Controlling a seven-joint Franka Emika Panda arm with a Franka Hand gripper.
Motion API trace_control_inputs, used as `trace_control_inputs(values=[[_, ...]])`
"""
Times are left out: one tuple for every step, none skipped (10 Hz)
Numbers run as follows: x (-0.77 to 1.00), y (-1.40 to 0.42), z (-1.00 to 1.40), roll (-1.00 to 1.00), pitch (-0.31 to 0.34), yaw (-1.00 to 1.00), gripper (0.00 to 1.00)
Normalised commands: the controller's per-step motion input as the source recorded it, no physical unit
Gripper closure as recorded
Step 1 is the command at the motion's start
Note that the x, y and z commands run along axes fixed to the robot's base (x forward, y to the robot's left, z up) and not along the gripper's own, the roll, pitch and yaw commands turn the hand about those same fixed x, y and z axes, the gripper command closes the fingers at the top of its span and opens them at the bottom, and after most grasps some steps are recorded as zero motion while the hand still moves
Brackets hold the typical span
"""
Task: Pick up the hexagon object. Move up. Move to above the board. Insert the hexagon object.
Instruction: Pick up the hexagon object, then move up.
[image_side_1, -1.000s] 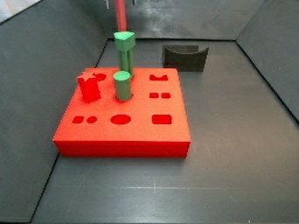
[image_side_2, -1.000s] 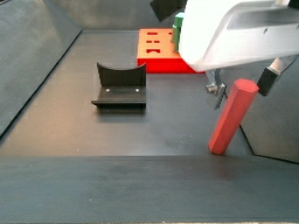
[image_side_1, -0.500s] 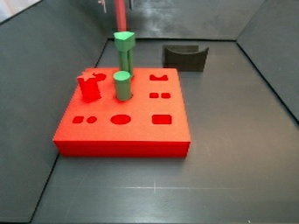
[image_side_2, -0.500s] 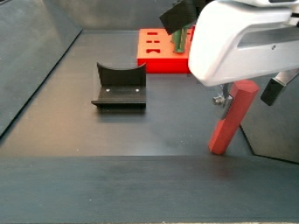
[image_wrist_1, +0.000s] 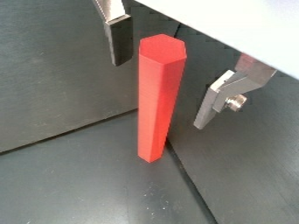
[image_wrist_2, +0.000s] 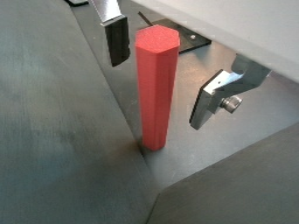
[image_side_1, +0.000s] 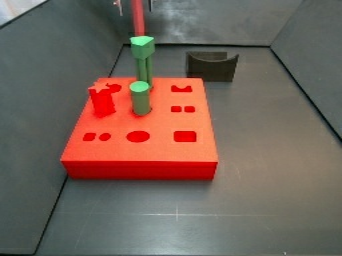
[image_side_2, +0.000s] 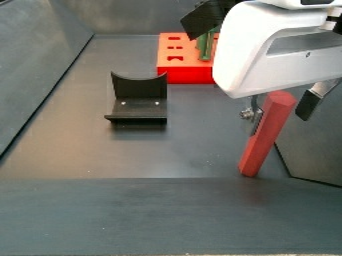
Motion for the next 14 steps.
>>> trace_control_inputs(values=[[0.0,0.0,0.0,0.0,0.0,0.0,1.0],[0.0,0.0,0.0,0.0,0.0,0.0,1.0],[0.0,0.0,0.0,0.0,0.0,0.0,1.0],[0.0,0.0,0.0,0.0,0.0,0.0,1.0],[0.0,0.0,0.0,0.0,0.0,0.0,1.0],[0.0,0.0,0.0,0.0,0.0,0.0,1.0],[0.0,0.0,0.0,0.0,0.0,0.0,1.0],[0.0,0.0,0.0,0.0,0.0,0.0,1.0],[0.0,0.0,0.0,0.0,0.0,0.0,1.0],[0.0,0.0,0.0,0.0,0.0,0.0,1.0],[0.0,0.0,0.0,0.0,0.0,0.0,1.0],[0.0,0.0,0.83,0.0,0.0,0.0,1.0],[-0.05,0.08,0.85,0.0,-0.008,0.0,1.0],[-0.08,0.05,0.78,0.0,0.013,-0.01,1.0]])
